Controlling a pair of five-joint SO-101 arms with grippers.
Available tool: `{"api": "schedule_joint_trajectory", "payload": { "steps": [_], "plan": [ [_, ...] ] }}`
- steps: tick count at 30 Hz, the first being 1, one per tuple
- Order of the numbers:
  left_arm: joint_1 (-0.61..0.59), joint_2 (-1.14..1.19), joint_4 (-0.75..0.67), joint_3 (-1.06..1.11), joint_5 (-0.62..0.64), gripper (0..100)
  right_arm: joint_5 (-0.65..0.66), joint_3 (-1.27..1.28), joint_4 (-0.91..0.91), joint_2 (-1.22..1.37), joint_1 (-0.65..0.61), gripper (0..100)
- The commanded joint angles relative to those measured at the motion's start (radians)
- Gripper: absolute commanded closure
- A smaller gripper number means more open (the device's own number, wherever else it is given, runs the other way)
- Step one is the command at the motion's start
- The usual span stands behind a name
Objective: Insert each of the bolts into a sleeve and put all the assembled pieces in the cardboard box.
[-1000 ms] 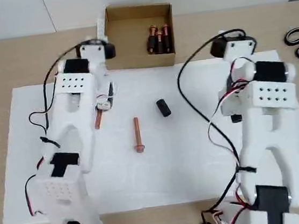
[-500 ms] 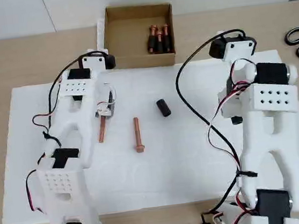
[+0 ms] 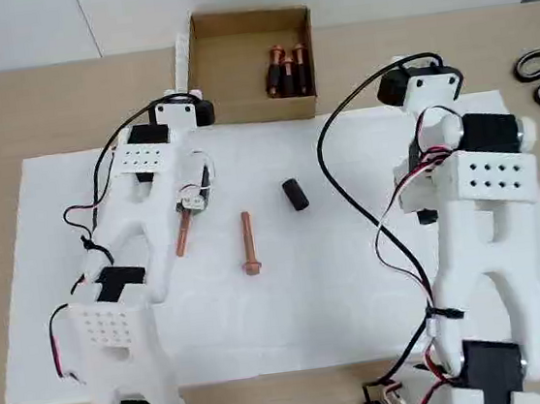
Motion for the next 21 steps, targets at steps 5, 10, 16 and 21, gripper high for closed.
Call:
{"api": "schedule_joint_trajectory", "payload": {
  "steps": [5,10,16,21],
  "plan": [
    [-0.005,-0.157,0.121,-0.108,0.000,99,0.002,-0.035,0.015,-0.051,-0.008,99.5],
    [-0.005,-0.262,0.218,-0.168,0.000,99,0.002,-0.178,0.099,-0.076,-0.008,99.5],
    [-0.005,-0.341,0.304,-0.173,0.000,99,0.002,-0.206,0.097,-0.325,-0.008,99.5],
    [-0.005,-0.396,0.339,-0.148,0.000,99,0.002,-0.133,0.097,-0.549,-0.008,99.5]
  ]
}}
